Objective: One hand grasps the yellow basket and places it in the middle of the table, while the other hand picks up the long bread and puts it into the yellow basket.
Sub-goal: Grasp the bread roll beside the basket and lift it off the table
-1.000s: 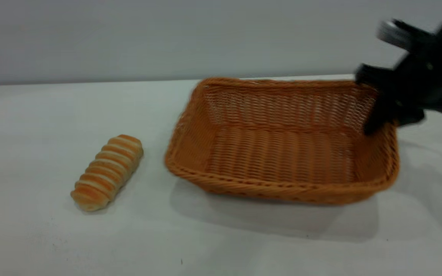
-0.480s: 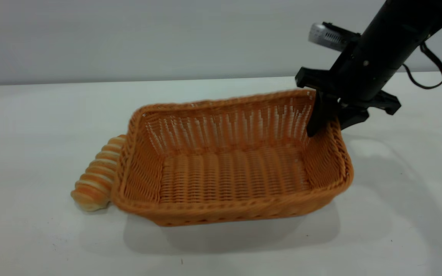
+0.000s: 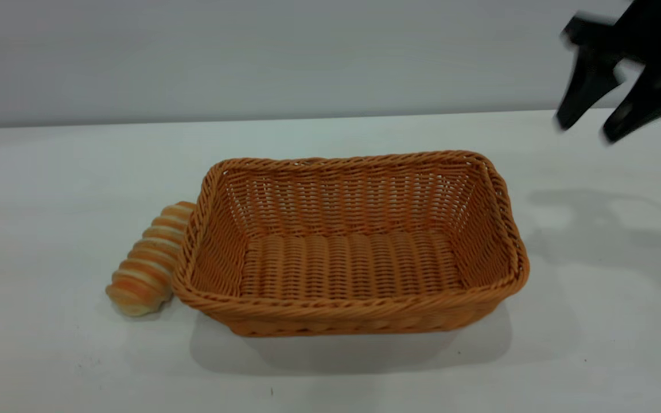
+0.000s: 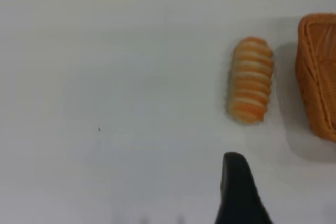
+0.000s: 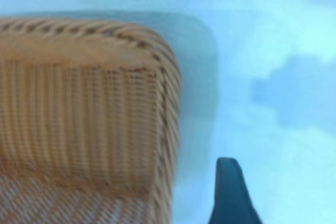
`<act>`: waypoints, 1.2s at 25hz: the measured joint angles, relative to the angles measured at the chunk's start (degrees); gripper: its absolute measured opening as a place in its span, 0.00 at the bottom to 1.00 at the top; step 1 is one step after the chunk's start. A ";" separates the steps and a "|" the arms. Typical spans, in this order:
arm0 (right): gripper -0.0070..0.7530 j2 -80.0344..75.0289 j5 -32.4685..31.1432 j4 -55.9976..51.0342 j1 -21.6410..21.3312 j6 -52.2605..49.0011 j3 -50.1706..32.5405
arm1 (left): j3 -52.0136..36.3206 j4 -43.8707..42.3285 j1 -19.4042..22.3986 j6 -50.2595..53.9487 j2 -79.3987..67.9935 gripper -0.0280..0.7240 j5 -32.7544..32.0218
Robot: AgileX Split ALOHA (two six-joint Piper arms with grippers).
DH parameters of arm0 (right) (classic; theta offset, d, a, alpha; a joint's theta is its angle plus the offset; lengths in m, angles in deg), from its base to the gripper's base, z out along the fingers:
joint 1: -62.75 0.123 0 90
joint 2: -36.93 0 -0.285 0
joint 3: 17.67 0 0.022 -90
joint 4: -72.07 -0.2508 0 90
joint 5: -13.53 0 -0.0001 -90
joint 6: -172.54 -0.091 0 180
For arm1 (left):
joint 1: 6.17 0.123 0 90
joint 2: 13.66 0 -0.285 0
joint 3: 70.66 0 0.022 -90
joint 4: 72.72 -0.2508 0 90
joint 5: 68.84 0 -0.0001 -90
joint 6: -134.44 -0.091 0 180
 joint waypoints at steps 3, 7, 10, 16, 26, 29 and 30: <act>0.69 5.46 -3.22 7.51 0.69 -0.20 0.00 | 1.05 0.45 0.00 1.62 -5.86 0.69 0.30; 0.68 12.29 -6.79 19.15 3.73 -5.66 -0.73 | 3.07 2.47 0.00 2.24 -18.21 0.69 1.12; 0.68 18.73 -6.86 25.66 5.90 -10.15 -5.20 | 4.15 2.65 0.00 2.29 -28.36 0.69 3.87; 0.68 30.14 -5.94 27.56 7.07 -12.21 -14.48 | 5.00 5.14 0.00 -1.27 -47.31 0.69 15.91; 0.68 34.10 -5.02 27.50 7.21 -12.36 -15.00 | 9.42 18.93 -5.10 -21.85 -70.82 0.69 30.99; 0.68 34.10 -5.02 27.44 7.21 -12.38 -15.04 | 11.95 20.72 -5.42 -24.57 -76.58 0.69 32.96; 0.68 34.10 -5.02 27.44 7.21 -12.38 -15.04 | 13.01 21.21 -5.50 -24.86 -78.46 0.69 33.20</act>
